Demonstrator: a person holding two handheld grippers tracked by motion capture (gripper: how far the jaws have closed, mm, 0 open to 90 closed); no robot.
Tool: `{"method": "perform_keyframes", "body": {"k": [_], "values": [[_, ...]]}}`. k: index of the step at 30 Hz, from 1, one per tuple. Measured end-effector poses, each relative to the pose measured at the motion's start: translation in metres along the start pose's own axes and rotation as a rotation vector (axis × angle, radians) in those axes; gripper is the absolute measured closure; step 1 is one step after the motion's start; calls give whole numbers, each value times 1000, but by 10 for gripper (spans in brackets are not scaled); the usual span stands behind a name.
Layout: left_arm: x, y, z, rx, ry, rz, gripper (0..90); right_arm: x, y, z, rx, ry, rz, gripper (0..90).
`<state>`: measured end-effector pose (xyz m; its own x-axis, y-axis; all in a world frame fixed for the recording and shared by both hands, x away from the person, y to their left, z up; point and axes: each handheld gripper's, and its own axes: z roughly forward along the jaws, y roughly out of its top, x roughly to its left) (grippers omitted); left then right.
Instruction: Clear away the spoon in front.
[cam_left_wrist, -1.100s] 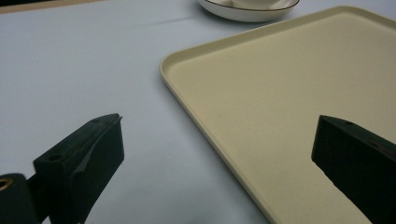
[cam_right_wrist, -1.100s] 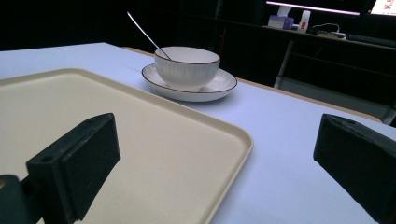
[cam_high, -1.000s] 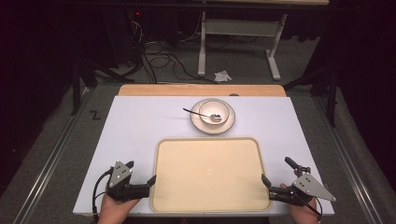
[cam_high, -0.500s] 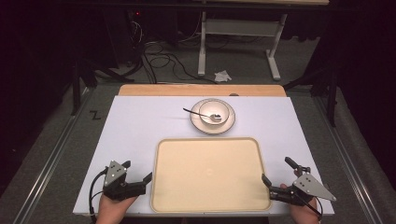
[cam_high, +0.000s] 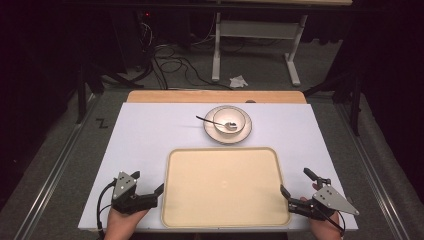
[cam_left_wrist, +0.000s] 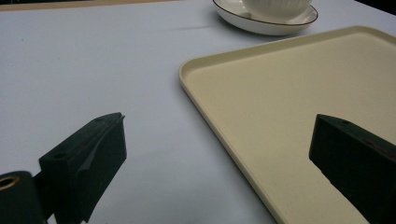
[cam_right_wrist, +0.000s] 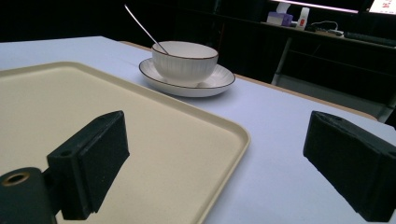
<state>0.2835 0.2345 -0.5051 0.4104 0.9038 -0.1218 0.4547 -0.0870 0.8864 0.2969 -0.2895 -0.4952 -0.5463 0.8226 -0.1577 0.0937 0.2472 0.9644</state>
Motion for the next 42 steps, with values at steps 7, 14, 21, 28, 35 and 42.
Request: {"method": "perform_keyframes", "body": {"k": [7,14,21,28,35,42], "values": [[-2,4,0,-12,-8,2,42,0,1,0,-5,-5,-9,48],[-5,20,7,-33,-22,-13,10,0,0,0,-4,-7,-14,30],[-5,41,26,-13,-23,-2,11,0,0,0,-2,-4,-7,29],[-7,65,43,-4,-16,18,10,0,0,0,-8,-4,-16,30],[-6,84,52,-9,-21,9,11,1,0,0,-8,4,-21,30],[-5,103,64,-8,-22,-2,14,1,-1,0,-5,6,-16,30]]}}
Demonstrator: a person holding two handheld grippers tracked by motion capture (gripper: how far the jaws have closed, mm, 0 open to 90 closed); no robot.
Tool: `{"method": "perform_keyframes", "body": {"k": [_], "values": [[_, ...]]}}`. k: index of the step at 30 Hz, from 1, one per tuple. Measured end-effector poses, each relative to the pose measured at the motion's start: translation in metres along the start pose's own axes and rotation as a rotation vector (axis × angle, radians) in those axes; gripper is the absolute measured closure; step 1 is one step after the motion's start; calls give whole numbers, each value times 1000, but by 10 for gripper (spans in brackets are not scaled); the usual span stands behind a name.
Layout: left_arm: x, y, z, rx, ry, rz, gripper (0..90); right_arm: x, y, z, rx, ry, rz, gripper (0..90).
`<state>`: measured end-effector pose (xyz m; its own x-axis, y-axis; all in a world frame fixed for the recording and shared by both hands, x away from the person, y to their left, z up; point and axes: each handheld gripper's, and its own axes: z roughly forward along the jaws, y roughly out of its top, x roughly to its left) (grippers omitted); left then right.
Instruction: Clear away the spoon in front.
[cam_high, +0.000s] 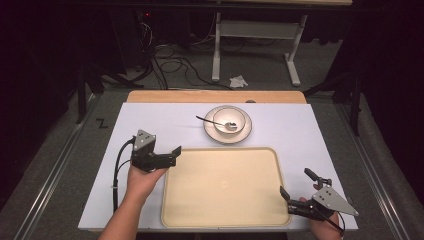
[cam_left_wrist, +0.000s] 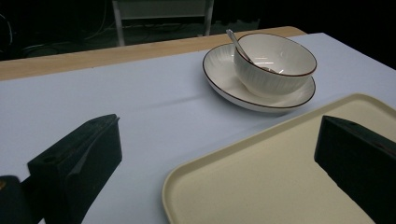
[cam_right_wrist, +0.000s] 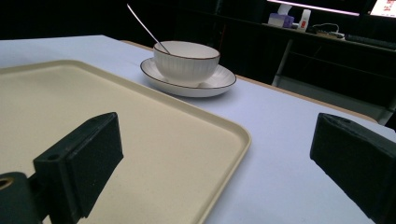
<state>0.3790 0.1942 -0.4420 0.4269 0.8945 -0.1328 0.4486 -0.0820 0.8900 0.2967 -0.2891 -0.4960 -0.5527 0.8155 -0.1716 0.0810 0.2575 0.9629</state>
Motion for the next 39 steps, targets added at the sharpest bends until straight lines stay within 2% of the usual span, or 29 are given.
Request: {"method": "perform_keyframes", "body": {"k": [7,11,17,21,24,27,31,34,39], "values": [[1,12,11,4,3,-4,21,-1,-1,1,0,-1,3,30],[0,23,25,20,2,-1,24,-1,-1,1,0,-3,3,30],[-4,35,39,17,-19,-17,30,0,-1,1,6,-6,17,30],[-8,45,56,33,-27,-15,37,0,-1,1,7,-6,18,30],[-8,47,60,31,-31,-30,47,0,-1,0,8,-6,19,30],[-8,54,73,53,-26,-40,53,0,-1,1,4,-4,16,30],[-9,59,80,48,-20,-55,73,0,-1,0,6,-6,22,30],[-10,65,90,59,-29,-67,89,-1,-2,0,-1,3,22,30],[-11,72,102,67,-35,-89,165,-1,-2,0,0,2,32,30]]}}
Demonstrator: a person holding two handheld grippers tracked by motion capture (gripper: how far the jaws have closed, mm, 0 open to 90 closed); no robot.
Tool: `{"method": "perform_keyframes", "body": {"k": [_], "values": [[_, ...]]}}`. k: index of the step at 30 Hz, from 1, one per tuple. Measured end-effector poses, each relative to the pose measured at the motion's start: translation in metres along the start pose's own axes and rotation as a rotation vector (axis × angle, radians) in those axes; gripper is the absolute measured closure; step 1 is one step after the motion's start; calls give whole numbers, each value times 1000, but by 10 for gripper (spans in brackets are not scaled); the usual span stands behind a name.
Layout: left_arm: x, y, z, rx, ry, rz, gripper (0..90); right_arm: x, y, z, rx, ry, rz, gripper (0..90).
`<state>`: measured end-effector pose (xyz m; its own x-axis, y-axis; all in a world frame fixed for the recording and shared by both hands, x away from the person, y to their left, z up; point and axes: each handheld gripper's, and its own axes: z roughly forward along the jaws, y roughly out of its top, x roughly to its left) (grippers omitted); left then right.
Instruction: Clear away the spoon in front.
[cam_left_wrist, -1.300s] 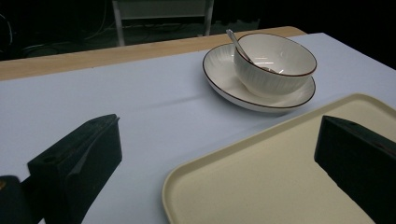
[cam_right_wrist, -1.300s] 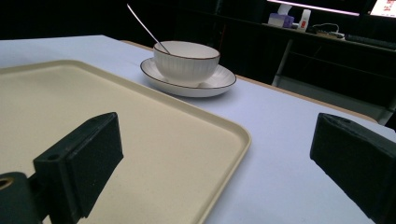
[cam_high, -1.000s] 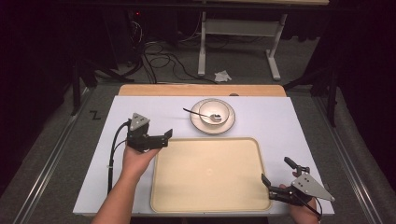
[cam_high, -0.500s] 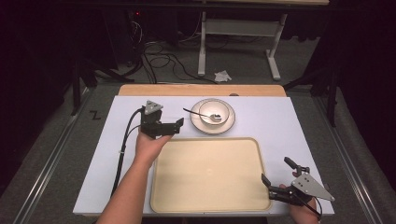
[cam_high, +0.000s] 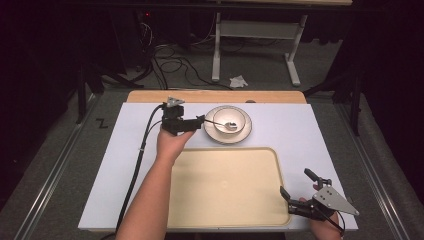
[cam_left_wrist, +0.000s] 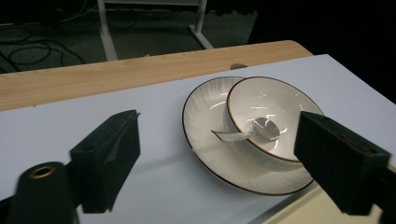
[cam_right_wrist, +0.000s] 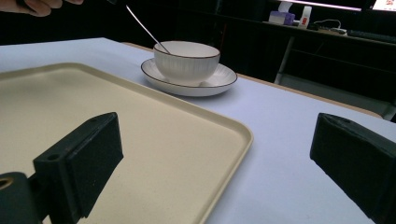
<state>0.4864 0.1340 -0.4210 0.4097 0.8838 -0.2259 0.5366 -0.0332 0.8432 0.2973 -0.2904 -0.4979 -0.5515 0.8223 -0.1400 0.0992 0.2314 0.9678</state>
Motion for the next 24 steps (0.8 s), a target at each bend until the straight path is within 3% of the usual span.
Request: {"method": "perform_keyframes", "body": {"k": [7,11,16,17,24], "values": [[9,0,16,40,-13,-106,324,-2,-1,0,-1,6,4,30],[9,-5,23,75,-35,-132,430,-2,-1,1,-2,6,6,31],[9,-5,24,80,-76,-151,543,-2,-1,1,-2,9,0,31],[9,-4,23,80,-79,-161,617,-1,-1,1,1,8,1,31],[10,-5,23,99,-113,-184,765,0,-1,1,1,9,-5,31]]}}
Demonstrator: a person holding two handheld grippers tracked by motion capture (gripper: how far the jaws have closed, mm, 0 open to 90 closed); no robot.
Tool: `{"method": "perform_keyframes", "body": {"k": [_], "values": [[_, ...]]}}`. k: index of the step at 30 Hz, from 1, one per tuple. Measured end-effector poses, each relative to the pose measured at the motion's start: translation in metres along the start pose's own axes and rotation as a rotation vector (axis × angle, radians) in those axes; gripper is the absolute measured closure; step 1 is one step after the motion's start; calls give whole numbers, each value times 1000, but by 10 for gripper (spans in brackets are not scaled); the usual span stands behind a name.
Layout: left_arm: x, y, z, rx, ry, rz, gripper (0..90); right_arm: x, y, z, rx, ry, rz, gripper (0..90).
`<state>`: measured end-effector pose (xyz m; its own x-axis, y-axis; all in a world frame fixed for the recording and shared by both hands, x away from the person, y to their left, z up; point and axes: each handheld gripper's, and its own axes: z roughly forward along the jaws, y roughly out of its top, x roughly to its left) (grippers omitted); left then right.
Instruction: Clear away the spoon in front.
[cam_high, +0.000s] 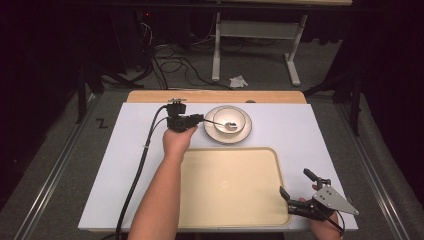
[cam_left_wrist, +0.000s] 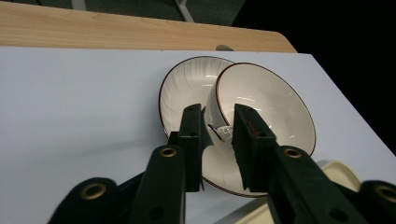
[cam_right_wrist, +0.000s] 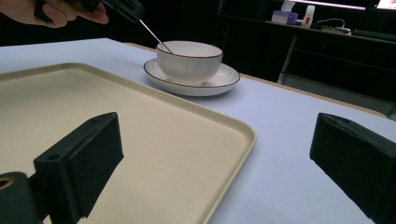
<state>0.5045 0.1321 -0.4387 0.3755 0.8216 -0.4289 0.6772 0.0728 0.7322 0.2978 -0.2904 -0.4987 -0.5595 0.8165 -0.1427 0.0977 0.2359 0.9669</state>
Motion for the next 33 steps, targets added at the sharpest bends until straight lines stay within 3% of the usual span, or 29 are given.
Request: {"method": "perform_keyframes", "body": {"k": [3,7,21,24,33], "values": [[0,-1,-2,-15,-12,12,848,0,0,0,1,1,0,32],[-2,-3,-6,-40,-35,29,892,0,0,1,-2,2,-1,32],[-13,-10,-11,-84,-30,103,897,1,0,1,4,3,2,32],[-16,-10,-17,-115,-28,133,897,1,-1,2,3,4,-2,32],[-20,-10,-32,-164,-35,157,896,2,0,2,8,1,-3,32]]}}
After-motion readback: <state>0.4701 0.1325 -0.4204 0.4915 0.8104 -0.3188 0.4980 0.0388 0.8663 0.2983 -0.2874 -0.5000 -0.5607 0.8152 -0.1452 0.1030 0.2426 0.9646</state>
